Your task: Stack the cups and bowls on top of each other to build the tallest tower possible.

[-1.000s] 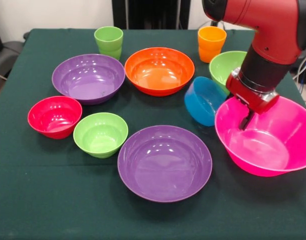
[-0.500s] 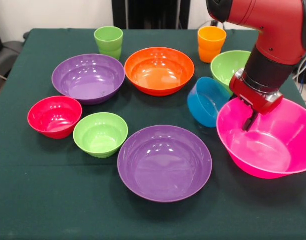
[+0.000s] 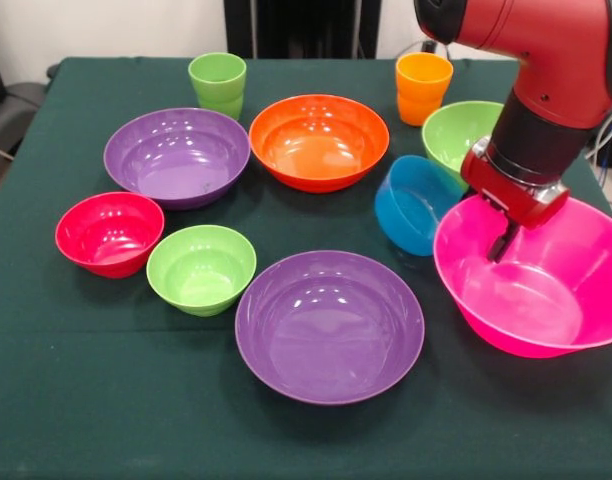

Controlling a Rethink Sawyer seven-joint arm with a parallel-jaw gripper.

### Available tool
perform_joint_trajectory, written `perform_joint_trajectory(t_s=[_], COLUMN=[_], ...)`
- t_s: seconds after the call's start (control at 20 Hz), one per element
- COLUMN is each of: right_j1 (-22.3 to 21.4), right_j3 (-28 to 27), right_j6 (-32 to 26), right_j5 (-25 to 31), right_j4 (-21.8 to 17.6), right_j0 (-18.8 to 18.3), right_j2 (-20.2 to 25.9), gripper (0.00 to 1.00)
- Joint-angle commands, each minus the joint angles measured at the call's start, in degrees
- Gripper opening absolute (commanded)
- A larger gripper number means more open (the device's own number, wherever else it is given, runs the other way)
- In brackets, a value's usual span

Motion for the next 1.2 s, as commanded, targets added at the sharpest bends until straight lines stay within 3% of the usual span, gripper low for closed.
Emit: perform_joint_trajectory(t_s=[0.05,0.1,1.2], right_j1=[-1.2,-1.2,-2.4], right_j3=[1.3,1.2,2.9], right_j6=[2.7,3.0,2.2], right_j5=[4.0,4.3,-0.9], right_j4=[-0.7,-0.8,-1.8], right_j0=[0.3,0.5,0.2], right_j2=[8.8,8.4,8.7], gripper=[1.00,0.00,0.00])
